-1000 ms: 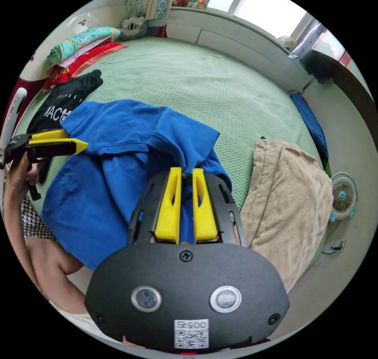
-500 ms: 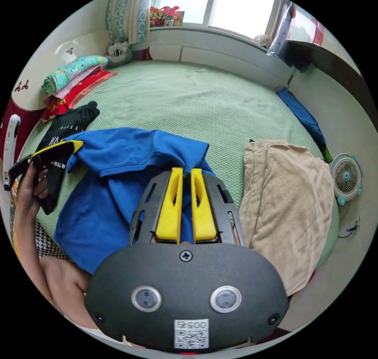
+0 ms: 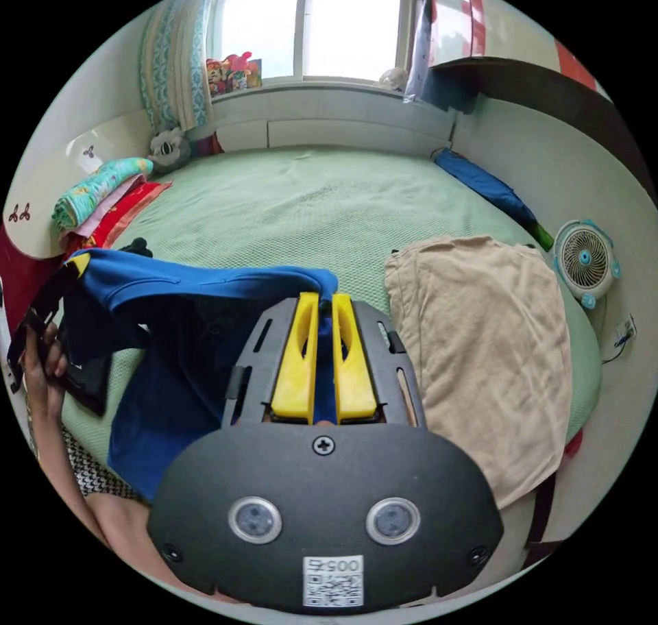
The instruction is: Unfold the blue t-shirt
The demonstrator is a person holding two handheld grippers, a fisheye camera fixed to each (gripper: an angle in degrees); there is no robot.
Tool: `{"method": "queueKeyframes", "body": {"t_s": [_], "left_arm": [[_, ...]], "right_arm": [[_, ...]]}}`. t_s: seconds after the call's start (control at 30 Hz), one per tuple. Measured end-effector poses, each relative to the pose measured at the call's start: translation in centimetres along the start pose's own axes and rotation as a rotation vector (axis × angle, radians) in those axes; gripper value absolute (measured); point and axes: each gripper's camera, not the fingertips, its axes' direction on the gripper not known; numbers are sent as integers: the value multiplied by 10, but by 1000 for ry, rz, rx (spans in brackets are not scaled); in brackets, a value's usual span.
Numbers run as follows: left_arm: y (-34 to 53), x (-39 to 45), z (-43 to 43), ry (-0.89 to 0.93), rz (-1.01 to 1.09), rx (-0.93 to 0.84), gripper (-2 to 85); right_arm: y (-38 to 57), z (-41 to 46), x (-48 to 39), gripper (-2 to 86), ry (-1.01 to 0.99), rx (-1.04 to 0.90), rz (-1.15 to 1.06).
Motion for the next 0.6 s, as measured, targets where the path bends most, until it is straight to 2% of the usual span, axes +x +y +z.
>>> {"method": "queueKeyframes", "body": {"t_s": [0.23,0.43,0.6], "left_arm": [[3,-2,-2,7,-7,-10,33],[3,0,-6,-7,2,13,34],[1,-3,-3,21,-23,13,35]], "right_arm": [[-28,-8,-14,-7,55,-3,-92],[-107,-9,-38,-7,121,3,-258],[-177,31,-53,4,170,-119,-293]]}}
